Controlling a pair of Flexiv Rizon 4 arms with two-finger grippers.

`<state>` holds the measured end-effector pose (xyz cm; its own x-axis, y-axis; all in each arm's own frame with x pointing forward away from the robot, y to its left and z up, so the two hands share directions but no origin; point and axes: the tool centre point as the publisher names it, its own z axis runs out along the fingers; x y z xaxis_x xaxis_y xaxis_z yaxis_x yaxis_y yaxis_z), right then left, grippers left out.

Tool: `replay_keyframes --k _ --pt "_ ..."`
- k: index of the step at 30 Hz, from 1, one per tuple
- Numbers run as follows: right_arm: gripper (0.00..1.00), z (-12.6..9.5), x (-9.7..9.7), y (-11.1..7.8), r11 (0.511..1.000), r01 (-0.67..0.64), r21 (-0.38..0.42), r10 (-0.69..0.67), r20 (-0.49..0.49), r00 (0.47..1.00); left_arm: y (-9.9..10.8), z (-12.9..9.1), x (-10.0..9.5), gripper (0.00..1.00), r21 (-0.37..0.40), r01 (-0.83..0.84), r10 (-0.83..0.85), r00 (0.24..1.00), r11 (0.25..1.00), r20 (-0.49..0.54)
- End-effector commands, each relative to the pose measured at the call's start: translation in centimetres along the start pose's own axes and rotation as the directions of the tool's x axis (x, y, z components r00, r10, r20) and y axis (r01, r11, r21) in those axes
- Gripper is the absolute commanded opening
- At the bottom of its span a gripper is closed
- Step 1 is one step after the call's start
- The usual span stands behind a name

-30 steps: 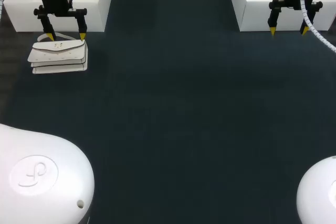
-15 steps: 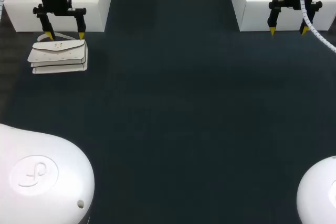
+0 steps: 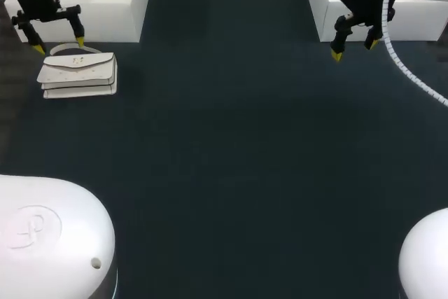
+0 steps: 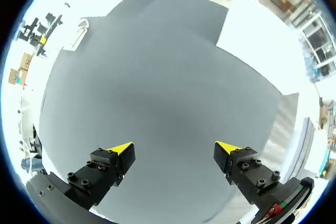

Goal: Pick up the bag, open it, inspect its contents, close it, and place it on the opposite side

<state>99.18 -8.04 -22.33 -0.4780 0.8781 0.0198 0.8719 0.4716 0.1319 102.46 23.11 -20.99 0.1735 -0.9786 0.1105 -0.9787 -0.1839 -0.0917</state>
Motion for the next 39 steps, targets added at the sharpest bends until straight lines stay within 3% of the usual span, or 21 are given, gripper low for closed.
replay_keyframes --k 1,7,23,26,32,39 --pt "1.0 1.2 0.9 -1.3 0.863 0.388 -0.323 -0.415 -0.017 0.91 0.0 0.5 -2.2 1.0 0.031 0.027 -0.024 0.994 0.999 -0.107" --pt "1.0 2.2 2.6 -1.2 0.789 0.498 -0.36 -0.544 -0.032 0.839 -0.5 0.9 -4.6 1.0 0.056 0.076 -0.067 0.988 0.996 -0.143" --pt "1.0 2.2 2.6 -1.2 0.789 0.498 -0.36 -0.544 -0.032 0.839 -1.3 1.3 -5.3 1.0 0.068 0.097 -0.085 0.984 0.993 -0.157" --pt "1.0 3.5 4.8 -0.1 0.737 0.571 -0.362 -0.615 -0.009 0.789 -2.5 2.2 -6.1 1.0 0.062 0.125 -0.111 0.974 0.99 -0.195" --pt "1.0 5.3 7.3 1.5 0.664 0.643 -0.382 -0.678 0.055 0.733 -4.1 3.2 -8.4 1.0 0.037 0.16 -0.145 0.954 0.986 -0.262" --pt "1.0 6.8 8.4 2.7 0.613 0.688 -0.389 -0.725 0.068 0.685 -5.3 3.9 -10.7 1.0 0.001 0.205 -0.194 0.924 0.979 -0.331"
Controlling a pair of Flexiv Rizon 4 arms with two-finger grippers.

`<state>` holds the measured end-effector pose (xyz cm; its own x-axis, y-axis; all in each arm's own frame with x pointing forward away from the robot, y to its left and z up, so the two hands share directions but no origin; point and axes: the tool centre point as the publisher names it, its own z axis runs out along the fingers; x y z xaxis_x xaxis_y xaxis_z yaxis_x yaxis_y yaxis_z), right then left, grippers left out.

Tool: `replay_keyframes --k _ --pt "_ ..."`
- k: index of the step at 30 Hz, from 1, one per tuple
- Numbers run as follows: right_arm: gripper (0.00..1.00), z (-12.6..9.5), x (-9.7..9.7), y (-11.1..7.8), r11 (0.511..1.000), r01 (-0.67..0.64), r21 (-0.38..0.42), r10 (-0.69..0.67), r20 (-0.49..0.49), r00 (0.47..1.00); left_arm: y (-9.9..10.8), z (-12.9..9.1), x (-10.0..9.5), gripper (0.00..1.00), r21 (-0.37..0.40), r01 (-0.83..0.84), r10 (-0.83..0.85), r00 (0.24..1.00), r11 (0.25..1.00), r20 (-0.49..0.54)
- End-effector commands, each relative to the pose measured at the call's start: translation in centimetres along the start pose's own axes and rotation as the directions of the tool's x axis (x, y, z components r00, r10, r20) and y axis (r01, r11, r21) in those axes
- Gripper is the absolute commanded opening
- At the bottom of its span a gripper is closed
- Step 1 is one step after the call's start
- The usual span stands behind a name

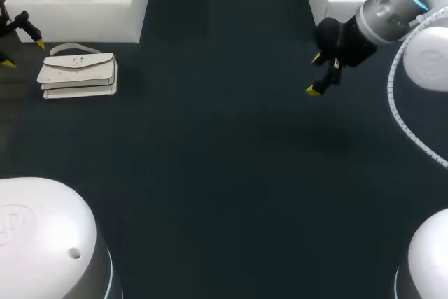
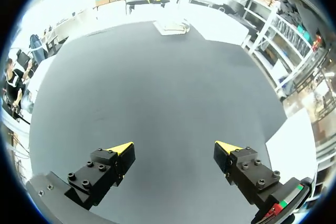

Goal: Pick up the bag, open it, inspect its contents, close it, and place it on the opposite side

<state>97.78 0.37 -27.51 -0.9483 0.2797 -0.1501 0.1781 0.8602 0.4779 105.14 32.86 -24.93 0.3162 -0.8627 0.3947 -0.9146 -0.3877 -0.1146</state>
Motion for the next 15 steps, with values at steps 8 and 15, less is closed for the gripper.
replay_keyframes --k 8,15 --pt "1.0 4.2 -0.1 1.0 0.996 0.084 -0.027 -0.086 -0.098 0.991 -2.2 1.1 -2.4 1.0 -0.046 0.049 -0.053 0.995 0.998 -0.082" --pt "1.0 6.0 -0.1 1.7 0.993 0.11 -0.031 -0.113 -0.13 0.985 -2.3 1.5 -2.2 1.0 -0.043 0.058 -0.062 0.993 0.997 -0.103"
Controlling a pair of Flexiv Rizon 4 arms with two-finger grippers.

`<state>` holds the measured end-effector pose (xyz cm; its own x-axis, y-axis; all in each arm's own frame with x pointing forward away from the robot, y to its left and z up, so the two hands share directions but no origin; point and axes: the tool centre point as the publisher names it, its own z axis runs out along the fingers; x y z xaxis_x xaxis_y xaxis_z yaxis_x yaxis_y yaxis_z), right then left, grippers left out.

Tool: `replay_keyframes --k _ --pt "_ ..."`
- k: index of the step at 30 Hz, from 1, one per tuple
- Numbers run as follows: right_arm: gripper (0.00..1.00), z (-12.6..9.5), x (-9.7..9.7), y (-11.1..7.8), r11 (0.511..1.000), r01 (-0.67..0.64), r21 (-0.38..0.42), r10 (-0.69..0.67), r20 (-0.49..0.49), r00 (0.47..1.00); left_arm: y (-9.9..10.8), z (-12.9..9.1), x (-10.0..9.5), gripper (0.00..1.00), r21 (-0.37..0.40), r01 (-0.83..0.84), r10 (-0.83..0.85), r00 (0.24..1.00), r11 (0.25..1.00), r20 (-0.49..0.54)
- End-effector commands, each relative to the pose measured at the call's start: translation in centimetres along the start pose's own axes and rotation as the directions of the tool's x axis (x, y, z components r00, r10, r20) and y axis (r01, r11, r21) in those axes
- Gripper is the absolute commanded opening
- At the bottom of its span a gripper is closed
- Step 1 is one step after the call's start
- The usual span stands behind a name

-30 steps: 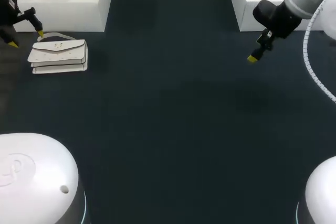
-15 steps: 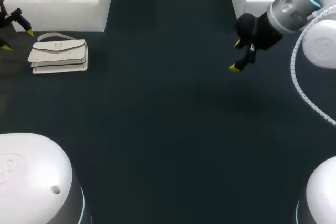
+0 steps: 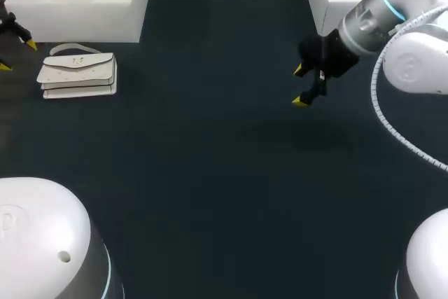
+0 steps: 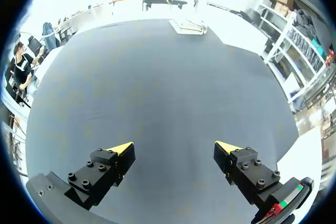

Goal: Pick up the bag, open it, inspect its contents, close it, and place it on the opposite side

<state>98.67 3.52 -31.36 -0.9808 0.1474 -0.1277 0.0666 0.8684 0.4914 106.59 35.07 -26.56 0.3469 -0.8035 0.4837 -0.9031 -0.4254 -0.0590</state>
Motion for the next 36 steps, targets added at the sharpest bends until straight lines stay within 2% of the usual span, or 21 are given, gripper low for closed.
replay_keyframes --k 1,10,19,23,27,30,32,36 --pt "1.0 1.2 -0.9 0.7 1.0 0.004 0.007 -0.004 -0.046 0.999 -0.4 0.4 -0.2 1.0 -0.007 0.003 -0.003 1.0 1.0 -0.012" --pt "1.0 2.0 -1.6 1.2 1.0 -0.008 0.015 0.009 -0.037 0.999 -0.7 0.7 -0.3 1.0 0.01 0.031 -0.03 0.998 0.999 -0.052" --pt "1.0 2.0 -1.6 1.2 1.0 -0.008 0.015 0.009 -0.037 0.999 -1.5 2.6 -1.7 1.0 0.032 0.071 -0.066 0.989 0.997 -0.129" --pt "1.0 2.0 -1.6 1.2 1.0 -0.008 0.015 0.009 -0.037 0.999 -1.8 3.9 -2.3 0.91 0.024 0.093 -0.088 0.986 0.995 -0.143" --pt "1.0 2.0 -1.6 1.2 1.0 -0.008 0.015 0.009 -0.037 0.999 -1.7 5.1 -2.7 0.87 0.013 0.105 -0.101 0.982 0.994 -0.161" --pt "1.0 2.0 -1.6 1.2 1.0 -0.008 0.015 0.009 -0.037 0.999 -1.9 5.8 -2.9 0.8 0.029 0.119 -0.112 0.978 0.992 -0.176" --pt "1.0 2.0 -1.6 1.2 1.0 -0.008 0.015 0.009 -0.037 0.999 -2.3 6.3 -2.8 0.67 0.051 0.118 -0.107 0.976 0.992 -0.188" --pt "1.0 2.0 -1.6 1.2 1.0 -0.008 0.015 0.009 -0.037 0.999 -3.1 7.0 -2.3 0.51 0.064 0.117 -0.102 0.974 0.991 -0.201"
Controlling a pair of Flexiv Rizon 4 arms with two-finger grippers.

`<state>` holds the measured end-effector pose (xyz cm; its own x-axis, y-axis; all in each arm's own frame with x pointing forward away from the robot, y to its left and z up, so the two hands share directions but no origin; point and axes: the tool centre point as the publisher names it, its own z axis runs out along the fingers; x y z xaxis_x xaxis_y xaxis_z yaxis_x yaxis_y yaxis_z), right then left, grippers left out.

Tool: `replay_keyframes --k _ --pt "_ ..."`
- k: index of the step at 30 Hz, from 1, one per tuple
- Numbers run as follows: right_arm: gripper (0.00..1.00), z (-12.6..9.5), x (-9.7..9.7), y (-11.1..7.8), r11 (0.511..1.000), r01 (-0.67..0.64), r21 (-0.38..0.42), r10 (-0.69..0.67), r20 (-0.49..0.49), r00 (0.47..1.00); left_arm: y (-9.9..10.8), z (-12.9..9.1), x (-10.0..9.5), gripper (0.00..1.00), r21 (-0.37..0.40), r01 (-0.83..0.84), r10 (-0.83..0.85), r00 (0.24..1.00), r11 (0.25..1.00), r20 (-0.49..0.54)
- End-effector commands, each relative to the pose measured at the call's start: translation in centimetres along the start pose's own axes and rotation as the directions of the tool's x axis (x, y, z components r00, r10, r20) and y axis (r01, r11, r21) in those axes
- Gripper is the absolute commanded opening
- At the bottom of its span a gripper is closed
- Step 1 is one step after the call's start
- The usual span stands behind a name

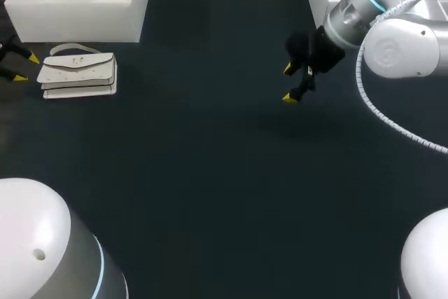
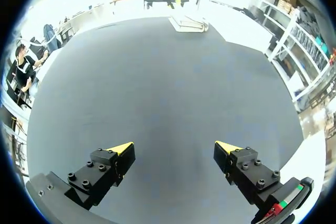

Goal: Pick up the bag, open it, inspect its contents, close it, and place it on the opposite side

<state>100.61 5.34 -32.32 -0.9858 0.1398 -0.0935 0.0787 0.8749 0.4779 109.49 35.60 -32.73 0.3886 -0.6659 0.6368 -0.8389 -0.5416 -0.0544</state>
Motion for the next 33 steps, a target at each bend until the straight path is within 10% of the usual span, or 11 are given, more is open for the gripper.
replay_keyframes --k 1,13,17,19,33 --pt "1.0 0.0 0.0 0.0 1.0 0.001 -0.002 -0.001 -0.003 1.0 -0.6 1.3 0.0 0.49 0.003 -0.002 0.002 1.0 1.0 -0.029" --pt "1.0 0.0 0.0 0.0 1.0 0.001 -0.002 -0.001 -0.003 1.0 -1.0 3.0 -0.2 0.4 -0.018 0.015 -0.017 0.998 1.0 -0.065" --pt "1.0 0.0 0.0 0.0 1.0 0.001 -0.002 -0.001 -0.003 1.0 -1.1 3.3 -0.3 0.28 -0.023 0.015 -0.017 0.998 1.0 -0.066" --pt "1.0 0.0 0.0 0.0 1.0 0.001 -0.002 -0.001 -0.003 1.0 -1.1 3.5 -0.2 0.0 -0.026 0.014 -0.015 0.998 1.0 -0.067" --pt "1.0 0.0 0.0 0.0 1.0 0.001 -0.002 -0.001 -0.003 1.0 2.2 4.2 2.0 0.0 -0.099 -0.071 0.059 0.991 0.993 -0.117"
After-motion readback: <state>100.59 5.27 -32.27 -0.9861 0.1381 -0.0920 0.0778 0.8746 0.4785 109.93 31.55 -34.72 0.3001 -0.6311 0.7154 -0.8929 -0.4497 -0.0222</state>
